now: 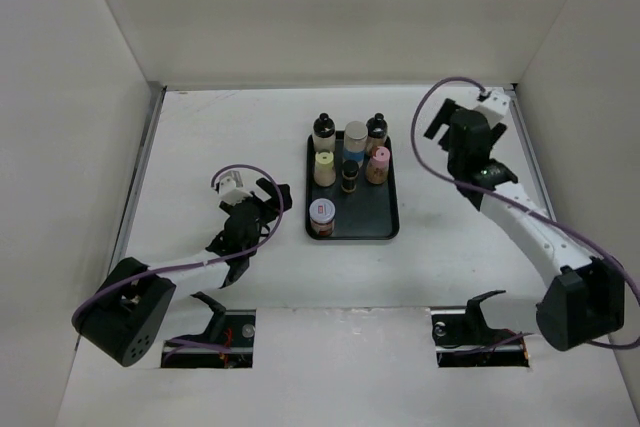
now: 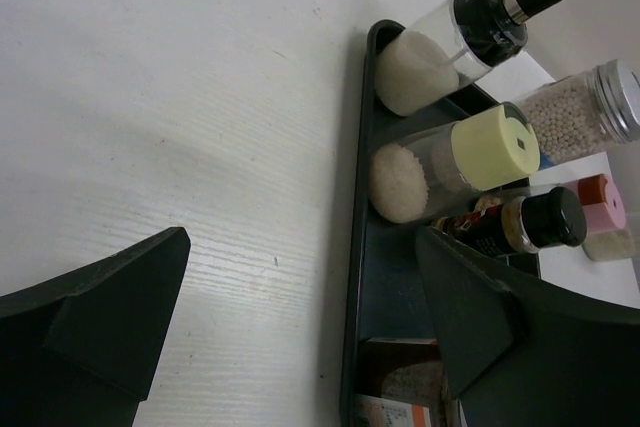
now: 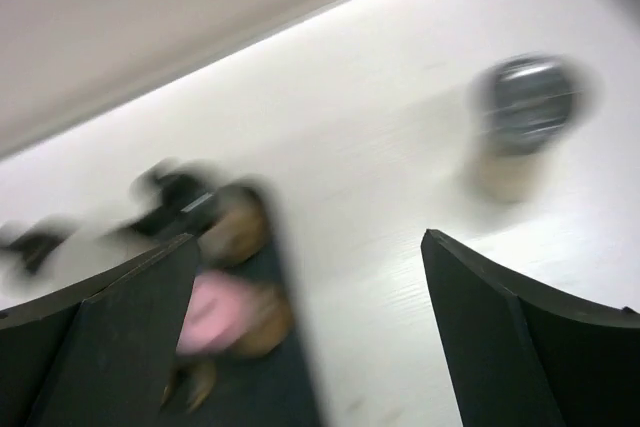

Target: Organize the condiment bottles

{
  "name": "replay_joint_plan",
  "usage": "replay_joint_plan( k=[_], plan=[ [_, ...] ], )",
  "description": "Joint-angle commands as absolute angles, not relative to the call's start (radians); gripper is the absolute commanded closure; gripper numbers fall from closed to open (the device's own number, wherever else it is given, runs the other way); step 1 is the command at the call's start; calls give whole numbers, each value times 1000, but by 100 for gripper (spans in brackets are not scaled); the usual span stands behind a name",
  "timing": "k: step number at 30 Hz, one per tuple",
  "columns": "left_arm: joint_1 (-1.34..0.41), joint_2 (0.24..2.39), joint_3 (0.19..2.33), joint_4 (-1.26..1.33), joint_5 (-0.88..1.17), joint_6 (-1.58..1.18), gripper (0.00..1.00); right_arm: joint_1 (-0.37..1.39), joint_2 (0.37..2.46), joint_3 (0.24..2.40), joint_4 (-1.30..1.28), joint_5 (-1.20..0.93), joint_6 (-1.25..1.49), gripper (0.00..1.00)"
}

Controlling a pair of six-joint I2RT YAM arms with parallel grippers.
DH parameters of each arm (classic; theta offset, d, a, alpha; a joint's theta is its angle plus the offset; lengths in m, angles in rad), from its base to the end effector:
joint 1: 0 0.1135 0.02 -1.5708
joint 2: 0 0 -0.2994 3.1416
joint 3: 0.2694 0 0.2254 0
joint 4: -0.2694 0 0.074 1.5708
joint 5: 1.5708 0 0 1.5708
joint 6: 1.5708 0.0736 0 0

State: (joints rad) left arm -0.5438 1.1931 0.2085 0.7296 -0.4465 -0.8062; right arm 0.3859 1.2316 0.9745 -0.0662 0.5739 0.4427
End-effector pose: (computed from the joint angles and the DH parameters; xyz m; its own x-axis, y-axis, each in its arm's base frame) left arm 0.2009 -0.0844 0.2086 -0.2282 -0.6227 -0.7485 -0.0802 0.7782 -0.6229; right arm 0.2694 0.0663 0.3555 -0.1971 0.3083 -0.9307 0.2714 0.9293 0.2503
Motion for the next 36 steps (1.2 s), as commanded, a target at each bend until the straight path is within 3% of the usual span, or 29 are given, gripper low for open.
replay_joint_plan(
  k=[1,7,20,23,28,36],
  plan=[
    [-541,1178,196,781,-434,-819,0,219,1310,1043,-122,634,365,0],
    [-542,1221,215,781,-419,-822,0,41,1485,1146,-134,511,342,0],
    [-536,1281,235,793,-385,-828,0,-59,1798,1350,-121,314,331,0],
    [-535,1272,232,795,-387,-828,0,-54,1824,1345,-117,310,333,12],
    [-527,1293,236,795,-379,-828,0,-33,1755,1270,-78,357,351,42],
    [-528,1273,235,795,-374,-830,0,155,1409,1030,-26,459,382,47]
  ],
)
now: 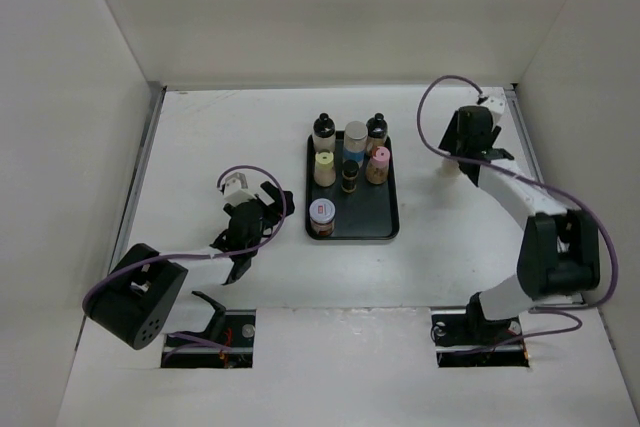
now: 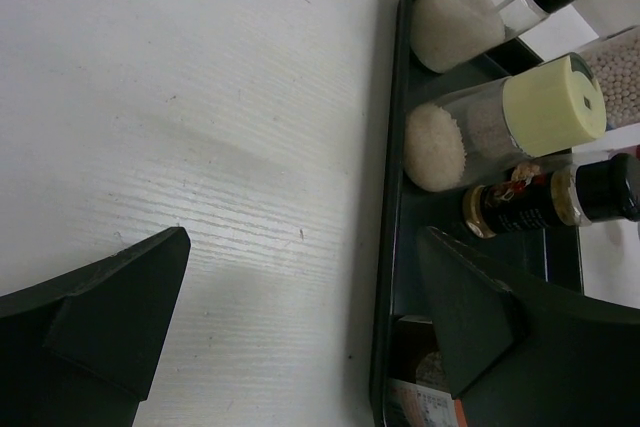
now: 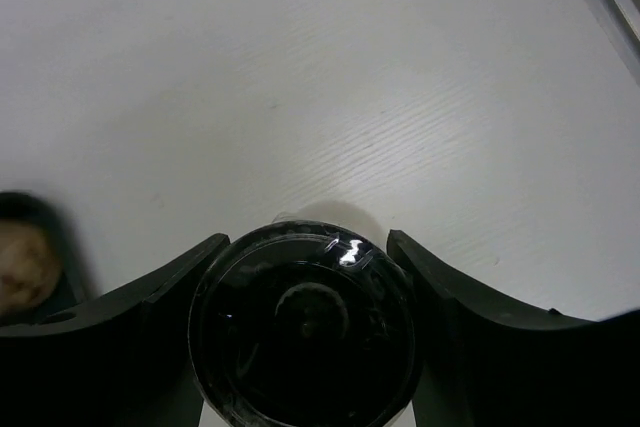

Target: Organize the condiment bottles

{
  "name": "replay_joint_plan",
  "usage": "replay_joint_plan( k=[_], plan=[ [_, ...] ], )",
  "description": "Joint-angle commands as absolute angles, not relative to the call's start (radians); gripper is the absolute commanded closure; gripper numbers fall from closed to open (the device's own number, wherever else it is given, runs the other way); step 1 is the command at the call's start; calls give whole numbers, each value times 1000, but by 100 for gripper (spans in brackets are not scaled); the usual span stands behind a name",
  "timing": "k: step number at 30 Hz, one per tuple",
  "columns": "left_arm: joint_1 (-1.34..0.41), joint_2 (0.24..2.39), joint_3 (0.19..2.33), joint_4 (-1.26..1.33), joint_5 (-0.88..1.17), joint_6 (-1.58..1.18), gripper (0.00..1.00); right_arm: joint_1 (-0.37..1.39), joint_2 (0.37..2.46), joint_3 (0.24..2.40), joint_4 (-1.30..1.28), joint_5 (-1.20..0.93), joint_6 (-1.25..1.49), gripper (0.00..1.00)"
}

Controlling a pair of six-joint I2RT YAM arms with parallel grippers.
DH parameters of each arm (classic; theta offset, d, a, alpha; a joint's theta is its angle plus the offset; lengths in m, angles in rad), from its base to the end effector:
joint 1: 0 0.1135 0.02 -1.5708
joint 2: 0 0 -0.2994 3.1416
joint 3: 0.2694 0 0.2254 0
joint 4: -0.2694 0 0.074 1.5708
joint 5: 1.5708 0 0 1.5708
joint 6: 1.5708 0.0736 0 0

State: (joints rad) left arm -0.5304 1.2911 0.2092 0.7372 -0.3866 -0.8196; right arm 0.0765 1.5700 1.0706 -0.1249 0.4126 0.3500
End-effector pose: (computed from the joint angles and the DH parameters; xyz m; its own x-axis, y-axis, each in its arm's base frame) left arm 0.2091 -0.0905 0.1896 -0.3177 -0.5985 -0.7355 -0.1022 0.7928 -0.6009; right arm 0.3552 -0.0024 0.2788 -0.4602 0.2798 -0.8426 0.4388 0.8967 0.0580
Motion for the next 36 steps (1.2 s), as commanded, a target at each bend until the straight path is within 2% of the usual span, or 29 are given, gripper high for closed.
replay_joint_plan(
  k=[1,8,14,30,36],
  plan=[
    [-530,1267,233,795,-374,-830,0,200,1355,982,-22,460,393,47],
    [-531,1263,232,795,-373,-831,0,510,1122,772,-54,495,483,48],
    [-525,1253,230,796,-379,-830,0,737,1129,733,34,508,520,47],
    [-525,1262,235,796,-374,-828,0,795,1278,729,52,560,472,42],
    [-524,1276,238,796,-374,-828,0,811,1304,741,35,557,439,34]
  ],
)
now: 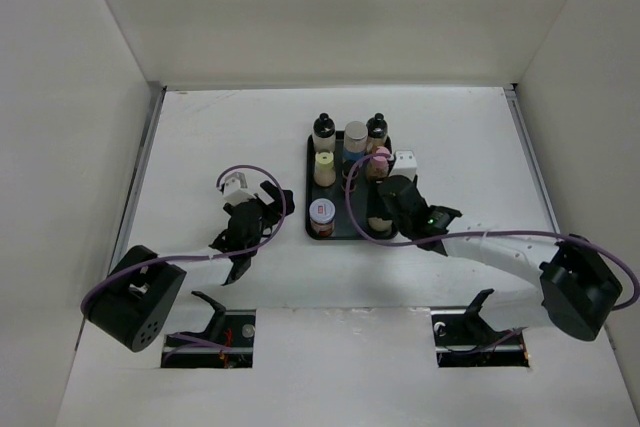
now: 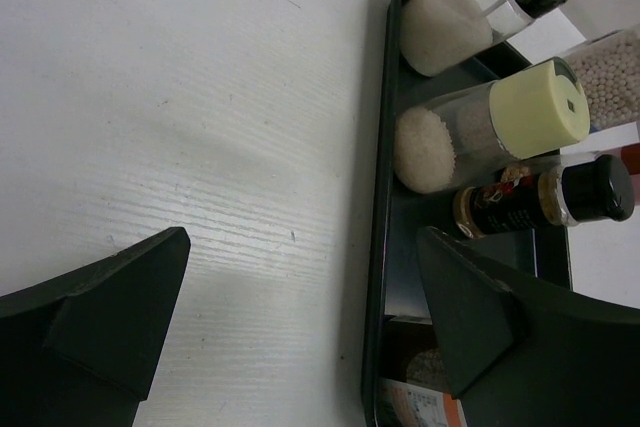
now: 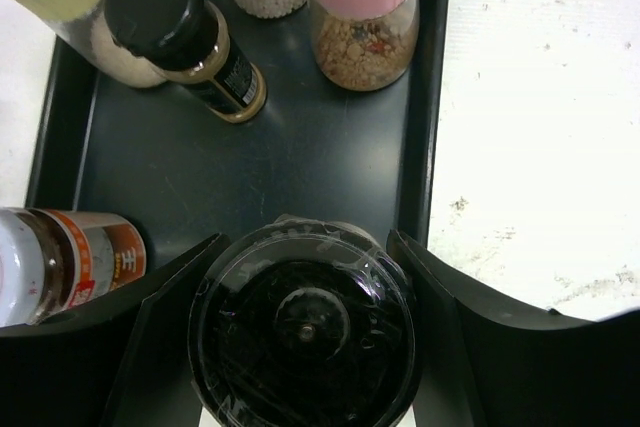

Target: Organize the condiment bottles

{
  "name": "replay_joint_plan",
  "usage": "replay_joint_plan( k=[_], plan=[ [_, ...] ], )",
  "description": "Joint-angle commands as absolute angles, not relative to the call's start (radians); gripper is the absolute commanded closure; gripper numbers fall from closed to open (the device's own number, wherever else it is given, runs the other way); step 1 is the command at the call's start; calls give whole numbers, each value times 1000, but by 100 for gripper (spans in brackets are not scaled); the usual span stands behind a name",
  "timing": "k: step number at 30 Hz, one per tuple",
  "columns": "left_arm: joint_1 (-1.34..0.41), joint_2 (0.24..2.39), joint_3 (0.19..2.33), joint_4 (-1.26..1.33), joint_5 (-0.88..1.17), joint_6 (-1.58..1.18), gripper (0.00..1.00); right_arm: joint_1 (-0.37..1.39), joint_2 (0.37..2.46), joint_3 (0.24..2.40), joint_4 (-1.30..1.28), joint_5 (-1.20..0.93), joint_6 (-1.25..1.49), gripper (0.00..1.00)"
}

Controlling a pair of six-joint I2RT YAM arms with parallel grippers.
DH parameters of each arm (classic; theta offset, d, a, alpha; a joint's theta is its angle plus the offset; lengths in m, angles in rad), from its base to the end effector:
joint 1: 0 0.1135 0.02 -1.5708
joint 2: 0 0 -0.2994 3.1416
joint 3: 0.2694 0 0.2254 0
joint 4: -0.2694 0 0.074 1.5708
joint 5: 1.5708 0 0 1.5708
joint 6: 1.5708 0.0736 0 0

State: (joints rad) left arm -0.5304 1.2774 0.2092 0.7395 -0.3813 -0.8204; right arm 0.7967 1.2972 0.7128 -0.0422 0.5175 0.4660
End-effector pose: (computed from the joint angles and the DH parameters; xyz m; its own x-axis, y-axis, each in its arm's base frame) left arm 0.2082 -0.0904 0.1927 -0.3111 -0.6046 -0.7333 -0.0906 0.7869 -0.6103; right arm 0.2114 0.1642 0.2510 -0.5196 0.0271 -0.8540 -0.1207 0.9871 0.1048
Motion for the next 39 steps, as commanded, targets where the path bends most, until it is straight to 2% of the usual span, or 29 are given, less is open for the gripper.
replay_joint_plan(
  k=[1,3,11,17,23,29,33,38,39],
  plan=[
    [-524,1273,238,796,-374,-828,0,811,1308,742,31,560,434,31],
    [-524,1270,238,796,-383,-828,0,812,1313,742,20,555,433,23],
    [-524,1276,239,796,-396,-825,0,824,1244,730,9,555,430,0],
    [-524,1279,242,790,-425,-827,0,779,1039,700,73,581,426,0],
    [-532,1299,250,785,-480,-827,0,494,884,580,224,686,605,0],
    [-507,1227,261,704,-488,-822,0,279,962,517,192,586,750,0],
    [-492,1169,307,577,-486,-813,0,266,1008,456,250,488,833,0],
    [-492,1111,356,434,-492,-804,0,268,999,342,428,505,867,0],
    [-490,1108,365,419,-495,-802,0,268,1005,338,443,502,873,3]
  ],
)
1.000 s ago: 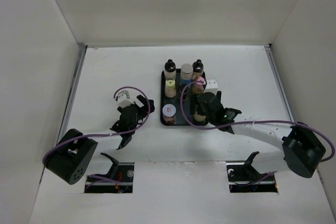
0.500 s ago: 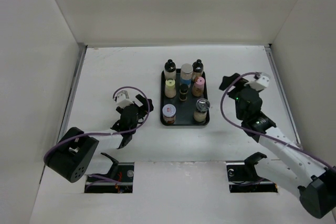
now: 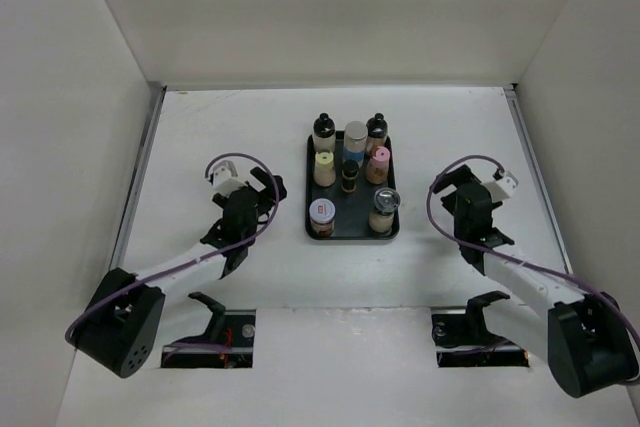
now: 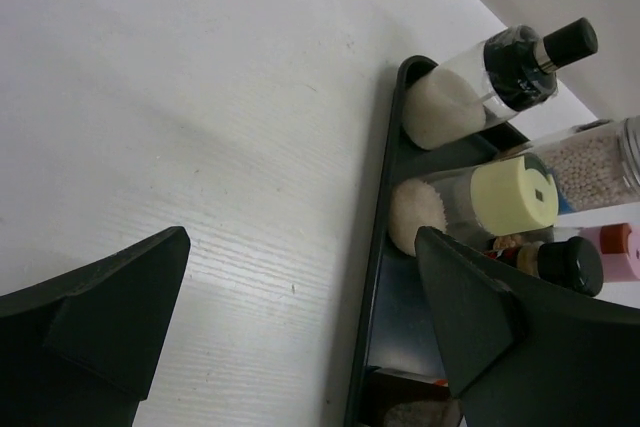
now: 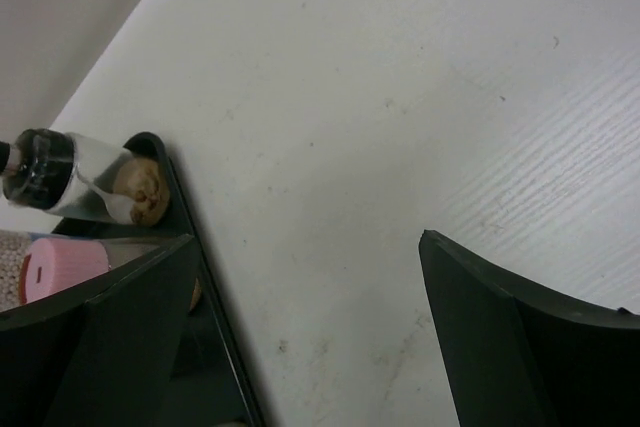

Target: Organize the condiment bottles

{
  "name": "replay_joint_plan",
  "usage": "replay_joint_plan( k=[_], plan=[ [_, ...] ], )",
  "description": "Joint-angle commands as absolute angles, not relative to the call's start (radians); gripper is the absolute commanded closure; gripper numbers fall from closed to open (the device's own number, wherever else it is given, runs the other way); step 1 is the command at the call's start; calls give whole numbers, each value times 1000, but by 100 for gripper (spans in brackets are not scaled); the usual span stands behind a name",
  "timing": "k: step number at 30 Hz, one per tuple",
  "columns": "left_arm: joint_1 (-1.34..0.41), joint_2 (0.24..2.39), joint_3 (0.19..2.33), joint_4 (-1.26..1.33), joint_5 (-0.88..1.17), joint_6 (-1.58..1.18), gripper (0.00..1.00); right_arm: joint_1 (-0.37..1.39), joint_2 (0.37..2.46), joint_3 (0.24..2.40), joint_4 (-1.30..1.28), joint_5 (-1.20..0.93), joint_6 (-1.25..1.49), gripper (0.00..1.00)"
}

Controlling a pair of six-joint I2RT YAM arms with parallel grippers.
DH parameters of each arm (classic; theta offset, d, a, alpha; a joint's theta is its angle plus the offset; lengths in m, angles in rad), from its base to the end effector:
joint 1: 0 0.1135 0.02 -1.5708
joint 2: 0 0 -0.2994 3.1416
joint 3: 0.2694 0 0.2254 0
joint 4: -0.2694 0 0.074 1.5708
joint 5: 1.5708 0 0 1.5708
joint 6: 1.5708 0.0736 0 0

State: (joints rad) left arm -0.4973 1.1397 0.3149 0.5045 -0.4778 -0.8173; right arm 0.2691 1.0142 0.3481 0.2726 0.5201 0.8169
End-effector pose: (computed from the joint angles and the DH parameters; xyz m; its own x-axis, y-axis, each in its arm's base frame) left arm 0.2083 -0.0746 0.2228 -0.2185 -0.6183 -0.7550 -0.1744 0.7860 -0.5932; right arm 0.1997 0.0171 0.2278 -0.0986 0.6291 -0.7711 0.4144 0.7304 0.5429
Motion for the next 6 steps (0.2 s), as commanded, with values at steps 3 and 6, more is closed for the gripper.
replay_joint_plan(
  k=[3,6],
  plan=[
    [-490,1126,394,388,-495,-798,0,272,1029,337,457,479,876,12],
    [-490,1154,434,347,-495,-796,0,272,1037,334,471,454,880,25]
  ],
)
